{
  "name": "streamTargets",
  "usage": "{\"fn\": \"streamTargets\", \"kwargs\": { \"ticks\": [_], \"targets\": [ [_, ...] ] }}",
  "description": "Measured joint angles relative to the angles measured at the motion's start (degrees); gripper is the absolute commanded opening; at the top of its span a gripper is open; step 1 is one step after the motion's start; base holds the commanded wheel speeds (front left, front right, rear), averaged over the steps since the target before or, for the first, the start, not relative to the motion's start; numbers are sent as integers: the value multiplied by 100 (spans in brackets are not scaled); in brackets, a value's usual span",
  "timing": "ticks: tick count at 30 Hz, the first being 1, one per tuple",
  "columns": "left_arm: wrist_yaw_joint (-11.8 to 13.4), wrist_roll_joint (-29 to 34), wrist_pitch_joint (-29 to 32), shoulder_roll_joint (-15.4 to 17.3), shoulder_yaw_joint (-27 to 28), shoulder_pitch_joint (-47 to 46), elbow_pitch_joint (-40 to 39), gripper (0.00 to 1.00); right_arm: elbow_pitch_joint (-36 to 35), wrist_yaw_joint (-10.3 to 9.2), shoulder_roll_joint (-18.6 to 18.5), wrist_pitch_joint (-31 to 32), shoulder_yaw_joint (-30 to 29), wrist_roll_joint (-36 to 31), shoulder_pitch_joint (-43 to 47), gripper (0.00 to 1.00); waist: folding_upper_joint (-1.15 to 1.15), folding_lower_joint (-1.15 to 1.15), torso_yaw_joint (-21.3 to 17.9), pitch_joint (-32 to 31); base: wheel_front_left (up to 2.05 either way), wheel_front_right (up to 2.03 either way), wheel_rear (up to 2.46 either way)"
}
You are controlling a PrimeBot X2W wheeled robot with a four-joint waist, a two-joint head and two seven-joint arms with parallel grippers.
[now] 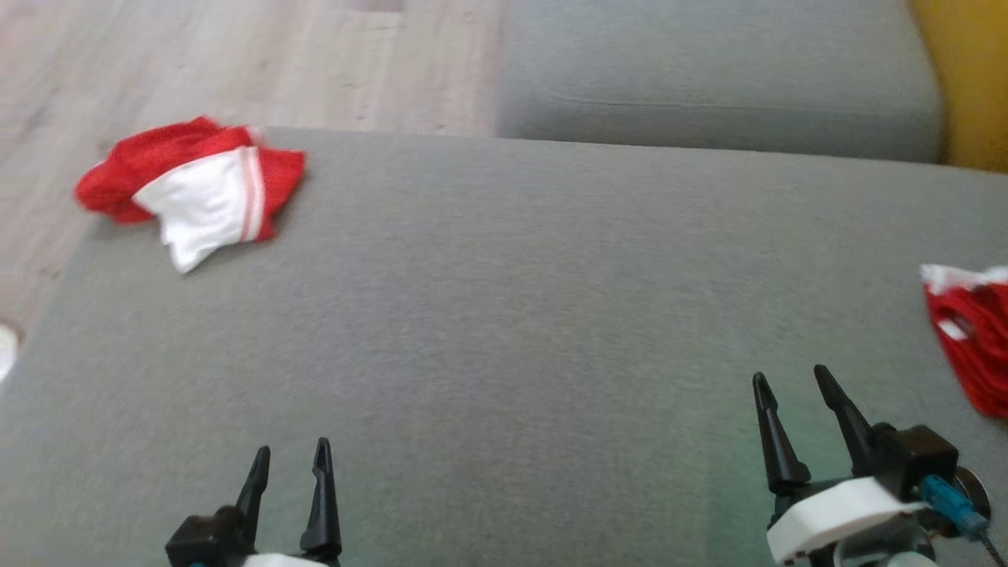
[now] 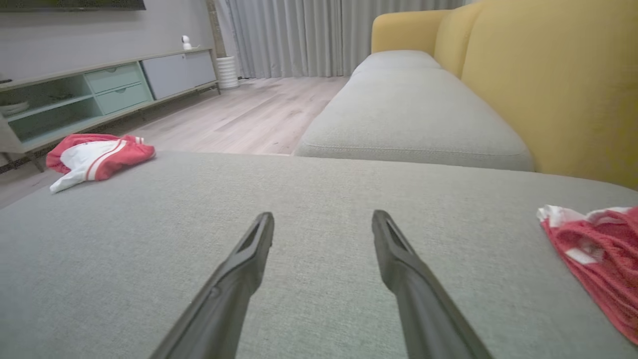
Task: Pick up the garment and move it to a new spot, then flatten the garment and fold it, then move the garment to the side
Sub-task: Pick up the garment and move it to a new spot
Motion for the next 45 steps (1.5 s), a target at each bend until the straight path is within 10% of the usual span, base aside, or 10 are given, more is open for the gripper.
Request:
{"fn": "streamTargets", "kwargs": {
  "ticks": [18,36,45],
  "targets": [
    [302,10,-63,263,346,162,-359,100,31,0,5,58,559,-43,-91,100,0,-1,2176,94,0,0,0],
    [337,10,8,720,764,277,-994,100,118,0,4,70,604,-216,-433,100,0,-1,2241,258,0,0,0],
    [-382,-96,1080,1800,1454,-2705,-990,100,-653,0,2,581,337,-856,-721,100,0,0,1876,857,0,0,0]
  ]
}}
